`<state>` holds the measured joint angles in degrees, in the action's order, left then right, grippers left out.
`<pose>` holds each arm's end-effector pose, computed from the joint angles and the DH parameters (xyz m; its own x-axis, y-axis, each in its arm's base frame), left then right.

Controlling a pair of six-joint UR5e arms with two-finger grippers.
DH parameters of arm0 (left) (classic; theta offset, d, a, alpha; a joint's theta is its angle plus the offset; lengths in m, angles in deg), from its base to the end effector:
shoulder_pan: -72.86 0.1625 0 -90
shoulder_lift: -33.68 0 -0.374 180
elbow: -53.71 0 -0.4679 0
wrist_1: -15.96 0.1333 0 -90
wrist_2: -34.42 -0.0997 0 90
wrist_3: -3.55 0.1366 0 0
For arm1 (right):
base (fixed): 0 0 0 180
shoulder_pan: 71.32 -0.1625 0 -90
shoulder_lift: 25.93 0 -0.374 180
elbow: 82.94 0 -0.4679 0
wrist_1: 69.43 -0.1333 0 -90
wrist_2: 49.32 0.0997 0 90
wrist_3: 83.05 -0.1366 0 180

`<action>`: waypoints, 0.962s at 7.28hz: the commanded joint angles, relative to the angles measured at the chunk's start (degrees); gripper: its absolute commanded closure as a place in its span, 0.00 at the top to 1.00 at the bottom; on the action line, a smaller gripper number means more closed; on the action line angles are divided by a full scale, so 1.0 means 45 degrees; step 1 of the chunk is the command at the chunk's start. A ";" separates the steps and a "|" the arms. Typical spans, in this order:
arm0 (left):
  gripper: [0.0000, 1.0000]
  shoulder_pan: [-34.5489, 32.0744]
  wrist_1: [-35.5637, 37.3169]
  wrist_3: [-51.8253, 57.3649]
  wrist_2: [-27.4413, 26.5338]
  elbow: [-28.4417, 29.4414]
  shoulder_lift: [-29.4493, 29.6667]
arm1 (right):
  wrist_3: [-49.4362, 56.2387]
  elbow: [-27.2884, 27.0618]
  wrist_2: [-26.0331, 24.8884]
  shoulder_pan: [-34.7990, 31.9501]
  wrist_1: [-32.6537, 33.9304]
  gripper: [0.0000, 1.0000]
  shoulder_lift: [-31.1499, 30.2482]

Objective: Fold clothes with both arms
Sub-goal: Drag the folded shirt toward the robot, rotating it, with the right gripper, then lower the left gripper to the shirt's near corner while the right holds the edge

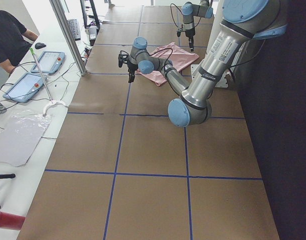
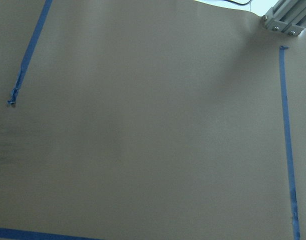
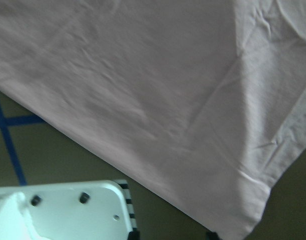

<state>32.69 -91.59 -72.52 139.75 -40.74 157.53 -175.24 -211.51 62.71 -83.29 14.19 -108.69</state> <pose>0.5032 -0.5519 0.1746 0.5259 -0.1401 -0.8390 0.3383 0.9394 0.0552 -0.5058 -0.1911 0.1969 0.6030 0.1641 0.7807 0.0747 0.9627 -0.2600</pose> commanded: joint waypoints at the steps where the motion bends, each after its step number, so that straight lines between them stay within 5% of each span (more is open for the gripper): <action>1: 0.98 0.1945 0.0208 -0.2592 -0.0104 -0.0339 -0.0002 | 0.0037 0.0016 0.0005 -0.1747 -0.0491 1.00 0.0949; 3: 0.96 0.3589 0.0517 -0.4202 -0.0569 -0.0106 0.0113 | 0.0038 0.0016 0.0063 -0.2785 -0.1391 1.00 0.0951; 7: 0.92 0.3713 0.0735 -0.4170 -0.0885 0.0128 0.0017 | 0.0037 0.0036 0.0044 -0.3160 -0.1393 1.00 0.0951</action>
<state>49.30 -88.34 -91.42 136.19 -40.76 157.64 -175.04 -211.36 62.89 -97.19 7.93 -104.41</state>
